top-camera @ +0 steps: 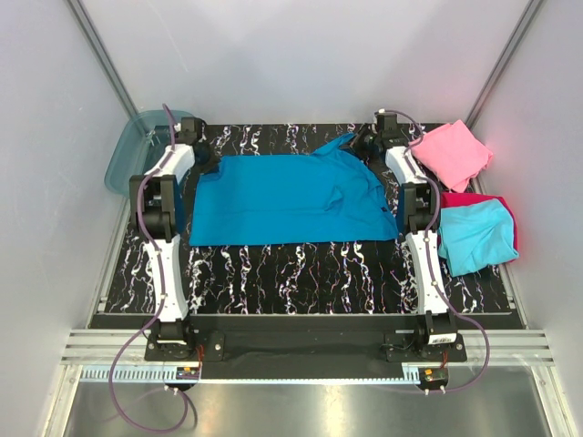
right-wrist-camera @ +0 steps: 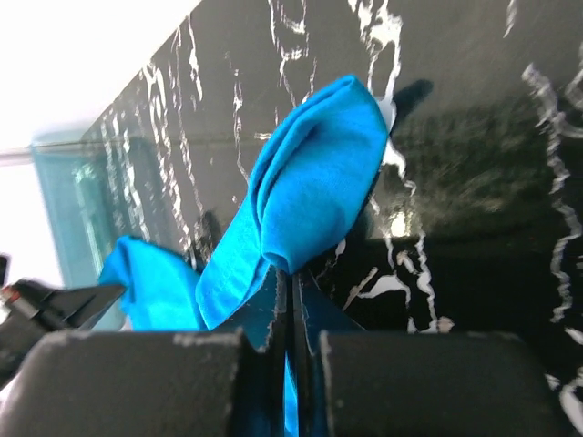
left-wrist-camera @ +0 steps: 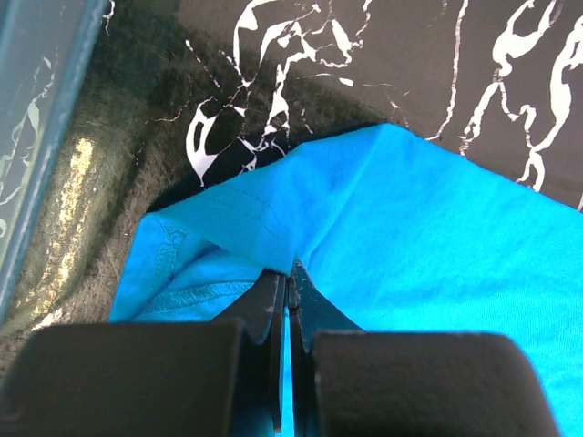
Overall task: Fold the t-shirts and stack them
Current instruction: Fold the tshirt
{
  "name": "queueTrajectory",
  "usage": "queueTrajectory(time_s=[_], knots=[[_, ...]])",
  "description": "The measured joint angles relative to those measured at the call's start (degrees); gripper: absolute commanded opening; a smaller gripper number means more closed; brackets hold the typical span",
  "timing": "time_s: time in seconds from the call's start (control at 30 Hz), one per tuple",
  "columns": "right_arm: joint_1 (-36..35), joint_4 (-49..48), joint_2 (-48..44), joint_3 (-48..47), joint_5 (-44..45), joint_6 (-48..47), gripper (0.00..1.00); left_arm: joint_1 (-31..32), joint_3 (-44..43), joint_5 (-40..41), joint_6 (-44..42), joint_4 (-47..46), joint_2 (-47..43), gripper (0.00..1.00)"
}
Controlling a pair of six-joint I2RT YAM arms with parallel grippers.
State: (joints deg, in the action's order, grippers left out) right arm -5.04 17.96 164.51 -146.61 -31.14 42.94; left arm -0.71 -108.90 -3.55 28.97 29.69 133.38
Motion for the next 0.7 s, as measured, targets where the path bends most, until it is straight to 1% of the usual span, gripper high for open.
queueTrajectory(time_s=[0.37, 0.7], knots=[[1.6, -0.52, -1.05, -0.17, 10.1, -2.23, 0.0, 0.0, 1.51, -0.11, -0.94, -1.2, -3.23, 0.0], [4.0, -2.12, -3.06, 3.17, 13.53, -2.93, 0.0, 0.0, 1.51, -0.09, -1.55, -2.05, -3.91, 0.0]])
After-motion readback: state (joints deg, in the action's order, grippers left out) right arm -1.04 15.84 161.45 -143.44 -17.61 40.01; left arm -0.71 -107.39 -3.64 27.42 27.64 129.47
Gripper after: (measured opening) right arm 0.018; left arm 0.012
